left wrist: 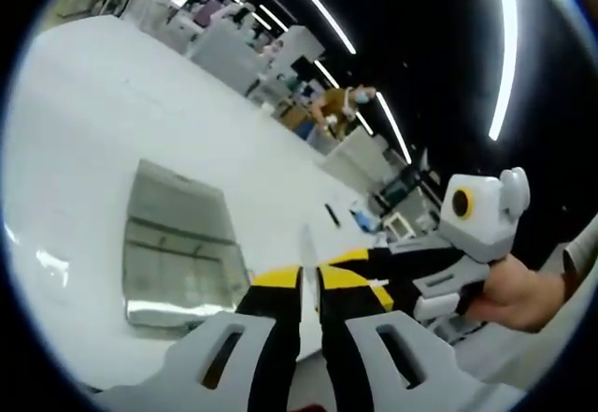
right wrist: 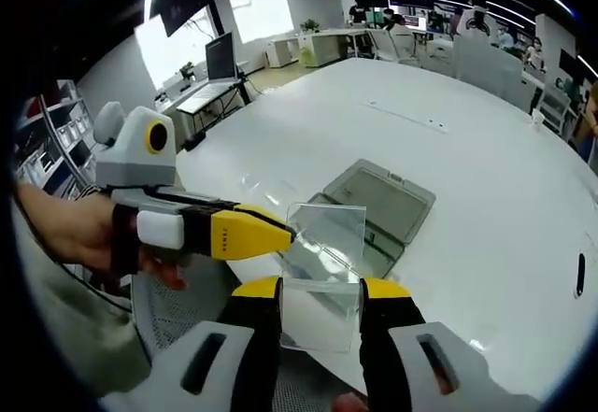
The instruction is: Insert the divider into the dual guide fixture by aligning both edges with the guide slots and pushing it downward to the bottom, including one-sided entry, uneven engagement, binding, and posture correction.
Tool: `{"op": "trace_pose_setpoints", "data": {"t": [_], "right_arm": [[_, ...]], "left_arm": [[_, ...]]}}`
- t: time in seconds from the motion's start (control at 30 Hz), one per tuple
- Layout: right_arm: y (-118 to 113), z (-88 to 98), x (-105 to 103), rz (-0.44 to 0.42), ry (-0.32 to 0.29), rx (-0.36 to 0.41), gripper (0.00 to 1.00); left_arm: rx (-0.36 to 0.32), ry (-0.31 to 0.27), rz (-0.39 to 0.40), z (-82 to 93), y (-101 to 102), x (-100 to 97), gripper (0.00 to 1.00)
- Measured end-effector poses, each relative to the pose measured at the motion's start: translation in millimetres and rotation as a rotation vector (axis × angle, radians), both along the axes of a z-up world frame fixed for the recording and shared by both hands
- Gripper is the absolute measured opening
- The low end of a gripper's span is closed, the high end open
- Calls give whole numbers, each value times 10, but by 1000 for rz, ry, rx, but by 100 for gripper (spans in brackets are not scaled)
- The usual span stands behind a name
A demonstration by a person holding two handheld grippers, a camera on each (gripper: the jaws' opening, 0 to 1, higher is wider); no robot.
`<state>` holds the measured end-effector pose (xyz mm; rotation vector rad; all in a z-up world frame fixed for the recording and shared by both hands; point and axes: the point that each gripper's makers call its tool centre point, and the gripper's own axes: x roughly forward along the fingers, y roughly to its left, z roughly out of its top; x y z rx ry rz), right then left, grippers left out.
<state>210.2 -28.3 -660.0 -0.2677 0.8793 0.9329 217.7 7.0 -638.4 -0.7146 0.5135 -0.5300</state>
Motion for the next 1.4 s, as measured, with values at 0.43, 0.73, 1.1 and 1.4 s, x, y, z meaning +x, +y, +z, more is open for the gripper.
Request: {"op": "trace_pose_setpoints", "data": {"t": [0.43, 0.73, 1.1, 1.4], "right_arm": [[9, 34, -20, -5, 3, 13, 27], [-1, 29, -15, -12, 5, 14, 27], [-35, 24, 7, -34, 9, 18, 28], [-44, 32, 28, -34, 2, 21, 29]], "left_arm": [[-15, 8, 0, 10, -30, 5, 0], [-52, 30, 5, 0, -35, 10, 0], [-75, 25, -15, 20, -91, 32, 0], [-64, 2, -36, 49, -111, 41, 0]]}}
